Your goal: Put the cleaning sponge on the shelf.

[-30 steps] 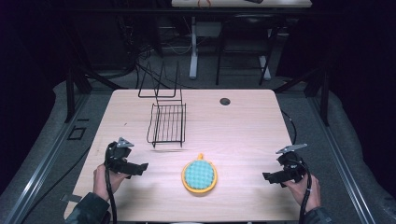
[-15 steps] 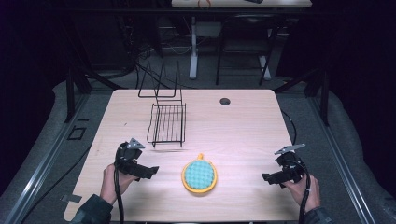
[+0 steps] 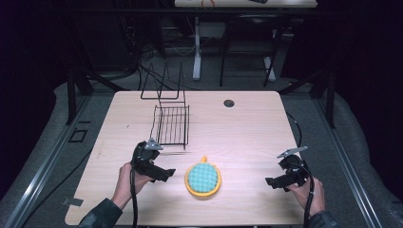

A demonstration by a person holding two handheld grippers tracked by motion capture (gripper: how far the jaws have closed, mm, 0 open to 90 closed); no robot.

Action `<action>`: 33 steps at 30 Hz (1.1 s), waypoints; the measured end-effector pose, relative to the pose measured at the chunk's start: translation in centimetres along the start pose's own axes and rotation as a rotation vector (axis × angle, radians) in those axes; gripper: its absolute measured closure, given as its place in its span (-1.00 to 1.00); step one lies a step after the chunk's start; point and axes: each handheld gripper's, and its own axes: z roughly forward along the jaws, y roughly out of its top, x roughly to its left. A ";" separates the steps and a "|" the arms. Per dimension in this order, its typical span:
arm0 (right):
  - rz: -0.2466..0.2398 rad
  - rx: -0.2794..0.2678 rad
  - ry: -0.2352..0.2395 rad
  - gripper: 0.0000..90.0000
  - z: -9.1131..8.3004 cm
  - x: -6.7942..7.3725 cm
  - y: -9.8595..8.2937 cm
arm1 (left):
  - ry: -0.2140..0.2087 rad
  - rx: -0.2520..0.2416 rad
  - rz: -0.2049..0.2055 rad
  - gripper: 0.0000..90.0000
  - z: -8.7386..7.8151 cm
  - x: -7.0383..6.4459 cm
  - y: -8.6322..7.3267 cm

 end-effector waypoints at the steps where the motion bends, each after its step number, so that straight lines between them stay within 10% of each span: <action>1: 0.001 -0.003 0.001 -1.00 0.1 0.0 0.0 | -0.008 -0.007 0.004 -0.99 0.1 -0.2 0.3; 23: -0.020 0.015 0.013 -0.98 0.2 0.2 0.1 | -0.114 0.034 0.069 -0.89 3.5 -2.6 3.7; 33: -0.029 0.033 0.017 -0.97 0.2 0.3 0.1 | -0.138 0.096 0.076 -0.47 6.2 -3.1 4.8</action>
